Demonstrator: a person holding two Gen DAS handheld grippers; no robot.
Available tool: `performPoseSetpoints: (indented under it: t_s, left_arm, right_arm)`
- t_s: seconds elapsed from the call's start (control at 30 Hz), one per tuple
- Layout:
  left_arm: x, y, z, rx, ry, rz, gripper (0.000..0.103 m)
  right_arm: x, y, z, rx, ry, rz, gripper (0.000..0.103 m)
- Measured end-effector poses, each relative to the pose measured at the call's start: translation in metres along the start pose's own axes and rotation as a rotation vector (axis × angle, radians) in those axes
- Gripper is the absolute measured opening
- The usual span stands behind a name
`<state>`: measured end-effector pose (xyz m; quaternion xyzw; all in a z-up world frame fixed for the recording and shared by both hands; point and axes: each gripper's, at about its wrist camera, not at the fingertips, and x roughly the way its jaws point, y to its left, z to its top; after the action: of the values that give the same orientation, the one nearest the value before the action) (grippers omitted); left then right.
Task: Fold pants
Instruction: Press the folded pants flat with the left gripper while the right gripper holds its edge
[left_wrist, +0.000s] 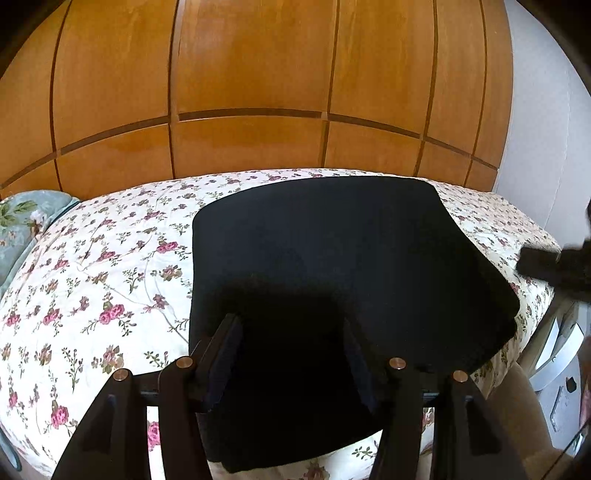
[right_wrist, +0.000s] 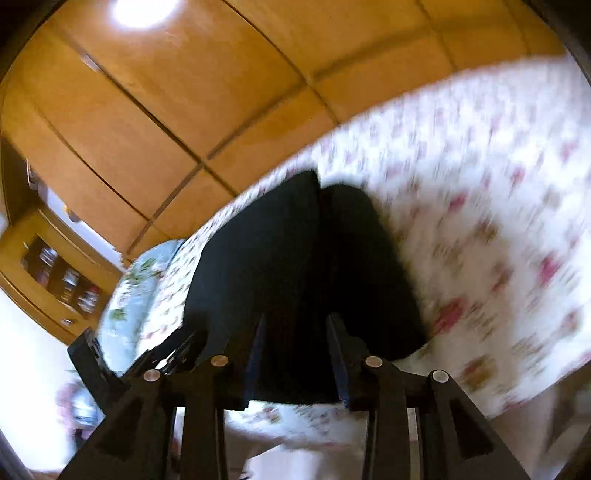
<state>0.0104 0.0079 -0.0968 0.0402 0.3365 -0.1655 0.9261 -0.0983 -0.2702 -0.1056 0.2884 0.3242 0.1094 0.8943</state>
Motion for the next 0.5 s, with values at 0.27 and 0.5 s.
performPoseSetpoints:
  t_s: [0.27, 0.5]
  left_arm:
    - [-0.006, 0.006, 0.006, -0.068, -0.012, -0.016, 0.058]
    - [-0.003, 0.014, 0.024, -0.098, -0.009, -0.012, 0.058]
  right_arm:
    - [0.054, -0.017, 0.007, 0.045, 0.088, 0.049, 0.057]
    - [0.067, -0.001, 0.017, 0.051, 0.120, 0.109, 0.015]
